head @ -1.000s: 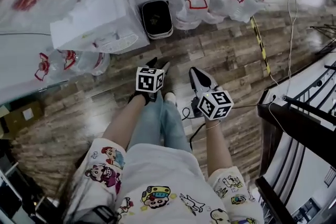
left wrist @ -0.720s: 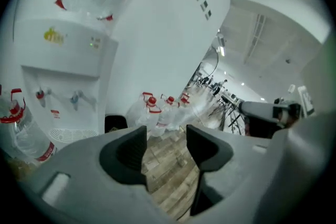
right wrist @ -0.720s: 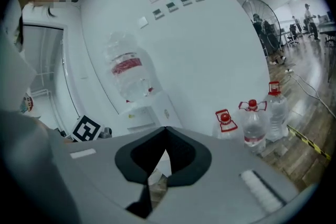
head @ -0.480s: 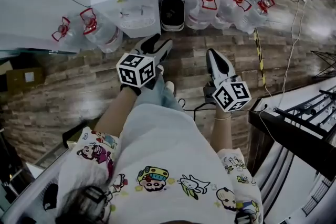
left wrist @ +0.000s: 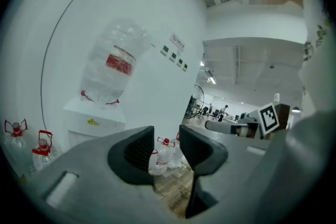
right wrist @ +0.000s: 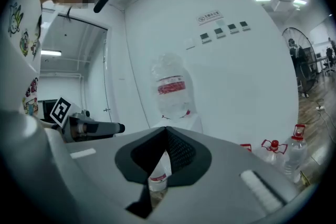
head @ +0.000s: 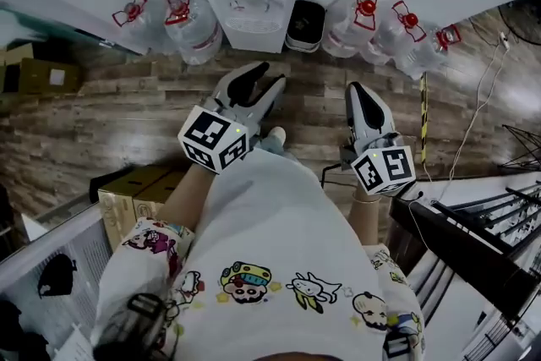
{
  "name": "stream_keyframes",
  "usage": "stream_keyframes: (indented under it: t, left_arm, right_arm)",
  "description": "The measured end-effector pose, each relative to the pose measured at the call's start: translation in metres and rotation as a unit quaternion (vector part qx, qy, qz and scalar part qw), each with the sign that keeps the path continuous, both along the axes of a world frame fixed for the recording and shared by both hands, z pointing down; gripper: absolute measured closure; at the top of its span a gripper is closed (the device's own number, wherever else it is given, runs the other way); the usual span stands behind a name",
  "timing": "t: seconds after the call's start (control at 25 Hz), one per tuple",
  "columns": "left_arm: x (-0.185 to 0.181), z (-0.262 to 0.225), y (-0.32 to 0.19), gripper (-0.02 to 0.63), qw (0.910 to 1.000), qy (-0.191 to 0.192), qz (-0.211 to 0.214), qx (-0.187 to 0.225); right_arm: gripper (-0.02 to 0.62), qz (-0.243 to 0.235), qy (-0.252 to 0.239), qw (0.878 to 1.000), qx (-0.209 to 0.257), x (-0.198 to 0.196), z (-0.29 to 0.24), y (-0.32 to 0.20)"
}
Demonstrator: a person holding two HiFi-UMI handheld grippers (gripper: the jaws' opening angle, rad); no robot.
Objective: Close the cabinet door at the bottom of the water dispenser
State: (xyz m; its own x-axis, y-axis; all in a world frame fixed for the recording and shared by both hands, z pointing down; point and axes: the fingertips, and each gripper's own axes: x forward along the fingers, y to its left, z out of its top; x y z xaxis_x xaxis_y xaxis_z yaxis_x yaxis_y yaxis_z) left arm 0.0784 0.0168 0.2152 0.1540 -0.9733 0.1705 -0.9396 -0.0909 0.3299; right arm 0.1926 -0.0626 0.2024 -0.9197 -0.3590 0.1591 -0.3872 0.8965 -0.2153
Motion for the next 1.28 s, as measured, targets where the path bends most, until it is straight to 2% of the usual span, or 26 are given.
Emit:
stream_keyframes:
  t: [0.24,0.36,0.52,0.68,0.96,1.28]
  left_arm:
    - [-0.026,-0.020,0.044,0.480,0.9989,-0.021,-0.038,0.019]
    - [-0.047,-0.023,0.065,0.496,0.9979,-0.025,-0.055,0.022]
    - [-0.077,-0.022,0.093,0.551,0.9967,-0.032,-0.072,0.019]
    - [-0.102,-0.019,0.117,0.605,0.9963,-0.044,-0.072,0.014]
    - [-0.136,-0.009,0.149,0.606,0.9964,-0.050,-0.068,0.008]
    - [-0.160,-0.001,0.163,0.606,0.9954,-0.048,-0.083,0.003]
  right_arm:
    - [0.584,-0.053,-0.015,0.998,0.038,-0.042,-0.024,0.035]
    - [0.584,-0.076,-0.021,0.996,0.040,-0.066,-0.027,0.055]
    - [0.584,-0.094,-0.026,0.995,0.036,-0.100,-0.028,0.081]
    - [0.584,-0.097,-0.024,0.995,0.030,-0.131,-0.022,0.104]
    - [0.586,-0.086,-0.018,0.996,0.025,-0.164,-0.007,0.134]
    - [0.586,-0.078,-0.013,0.996,0.035,-0.173,-0.007,0.146]
